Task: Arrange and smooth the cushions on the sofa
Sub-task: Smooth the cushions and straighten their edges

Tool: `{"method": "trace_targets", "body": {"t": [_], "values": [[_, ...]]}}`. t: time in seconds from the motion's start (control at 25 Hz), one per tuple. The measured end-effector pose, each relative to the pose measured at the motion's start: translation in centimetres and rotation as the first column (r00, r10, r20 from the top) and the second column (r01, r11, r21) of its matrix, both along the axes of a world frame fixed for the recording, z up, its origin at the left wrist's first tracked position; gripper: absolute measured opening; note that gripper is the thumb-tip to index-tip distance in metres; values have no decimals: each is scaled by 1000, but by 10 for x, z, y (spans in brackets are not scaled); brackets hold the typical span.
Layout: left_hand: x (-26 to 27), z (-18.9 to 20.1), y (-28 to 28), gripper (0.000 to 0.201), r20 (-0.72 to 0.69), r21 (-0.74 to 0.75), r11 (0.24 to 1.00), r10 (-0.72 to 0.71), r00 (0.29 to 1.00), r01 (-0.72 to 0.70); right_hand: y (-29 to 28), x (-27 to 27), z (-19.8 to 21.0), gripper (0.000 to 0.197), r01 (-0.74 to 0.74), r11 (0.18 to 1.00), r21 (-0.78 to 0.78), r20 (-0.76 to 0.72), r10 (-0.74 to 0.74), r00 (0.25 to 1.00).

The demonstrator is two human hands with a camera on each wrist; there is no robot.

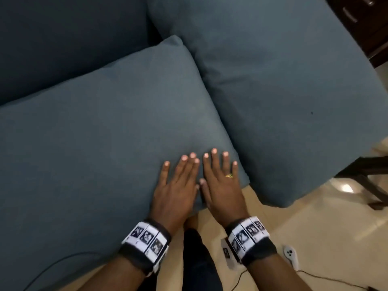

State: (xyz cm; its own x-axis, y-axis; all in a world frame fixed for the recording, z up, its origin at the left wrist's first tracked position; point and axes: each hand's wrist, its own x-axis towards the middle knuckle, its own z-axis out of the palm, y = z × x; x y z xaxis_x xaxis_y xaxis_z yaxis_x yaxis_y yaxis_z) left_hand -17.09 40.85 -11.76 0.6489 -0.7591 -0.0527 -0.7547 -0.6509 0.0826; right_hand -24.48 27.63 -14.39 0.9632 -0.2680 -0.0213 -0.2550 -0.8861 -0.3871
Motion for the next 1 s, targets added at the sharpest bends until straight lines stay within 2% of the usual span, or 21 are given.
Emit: {"method": "trace_targets", "body": {"t": [0.08,0.12,0.24,0.28,0.32,0.4,0.44,0.52,0.56,0.6,0.68,0.72,0.8,0.84,0.88,0.92,1.0], "values": [[-1,6,17,65,71,-89,996,20,997,-13,3,7,9,64,-13,1000,-17,160,16,987],[-2,7,28,64,106,-92,995,59,993,-49,9,11,10,64,-25,998,-56,178,34,983],[0,-3,72,82,93,-17,996,91,991,-90,44,25,7,71,-63,989,-134,18,66,998],[0,-5,86,84,75,-41,998,50,996,-47,58,28,13,73,-40,991,-126,28,44,999],[2,-4,93,79,114,-97,995,44,993,-32,69,33,21,74,-24,991,-133,94,36,995],[1,5,128,68,141,-228,958,211,967,-176,107,35,33,74,-86,982,-170,248,128,960],[1,5,150,66,116,-253,928,310,944,-274,124,35,27,73,-144,970,-197,259,193,947],[4,-4,200,65,78,-150,896,431,899,-417,156,37,15,71,-227,943,-245,95,257,962],[2,-10,224,64,30,-119,889,449,893,-442,173,36,14,71,-240,941,-239,38,256,966],[-6,-16,246,63,26,-130,894,436,900,-429,191,35,17,69,-252,944,-214,55,269,962],[-16,-15,274,65,99,-244,866,470,877,-437,221,37,30,68,-321,917,-238,196,369,909],[-17,-16,290,67,90,-268,828,530,843,-492,239,40,30,69,-368,890,-269,213,428,878],[-13,-22,318,68,-2,-193,756,637,771,-625,274,49,21,78,-412,862,-297,74,451,890],[-12,-26,331,68,-62,-148,751,642,764,-643,290,54,19,84,-430,862,-270,-15,442,897],[-12,-27,342,67,-105,-138,777,606,789,-615,305,56,20,84,-452,863,-226,-64,449,891],[-10,-30,353,67,-93,-178,794,574,813,-581,320,61,21,77,-498,842,-208,-35,502,864],[-11,-21,375,68,-87,-311,721,627,774,-619,343,65,27,66,-618,751,-233,97,651,753]]}}
